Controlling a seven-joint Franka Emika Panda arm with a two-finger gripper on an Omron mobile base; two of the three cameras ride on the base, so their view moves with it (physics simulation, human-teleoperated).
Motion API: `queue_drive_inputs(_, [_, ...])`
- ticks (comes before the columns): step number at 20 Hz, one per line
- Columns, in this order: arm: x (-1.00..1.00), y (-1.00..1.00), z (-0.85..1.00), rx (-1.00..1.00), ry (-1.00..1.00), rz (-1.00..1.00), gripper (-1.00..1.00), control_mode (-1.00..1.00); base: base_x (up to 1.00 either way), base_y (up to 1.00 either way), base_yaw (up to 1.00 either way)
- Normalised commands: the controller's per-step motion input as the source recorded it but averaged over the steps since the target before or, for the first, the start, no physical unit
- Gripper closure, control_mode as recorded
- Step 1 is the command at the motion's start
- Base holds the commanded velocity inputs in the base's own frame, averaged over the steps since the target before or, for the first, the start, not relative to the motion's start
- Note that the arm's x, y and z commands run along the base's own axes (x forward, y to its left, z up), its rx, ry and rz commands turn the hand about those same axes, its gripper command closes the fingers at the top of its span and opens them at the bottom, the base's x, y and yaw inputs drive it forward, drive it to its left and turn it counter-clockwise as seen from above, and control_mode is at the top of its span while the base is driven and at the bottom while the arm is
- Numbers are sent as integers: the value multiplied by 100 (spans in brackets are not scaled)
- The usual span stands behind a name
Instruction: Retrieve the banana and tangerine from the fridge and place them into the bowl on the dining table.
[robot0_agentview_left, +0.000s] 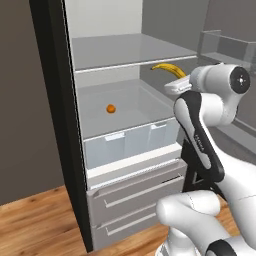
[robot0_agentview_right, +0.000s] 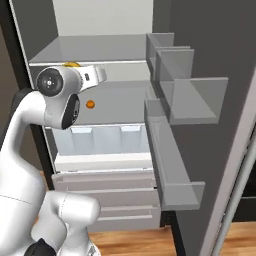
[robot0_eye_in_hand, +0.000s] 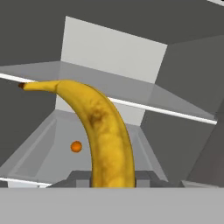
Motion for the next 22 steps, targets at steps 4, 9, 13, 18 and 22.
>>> queue_drive_inputs(4, [0, 0, 0, 0, 0, 0, 100, 100, -100, 28, -3])
queue_drive_inputs(9, [0, 0, 0, 0, 0, 0, 100, 100, -100, 64, -33])
queue_drive_inputs(13, [0, 0, 0, 0, 0, 0, 100, 100, -100, 58, -47])
queue_drive_inputs(18, [0, 0, 0, 0, 0, 0, 100, 100, -100, 54, -50])
queue_drive_inputs(22, [0, 0, 0, 0, 0, 0, 100, 100, -97, 79, -35])
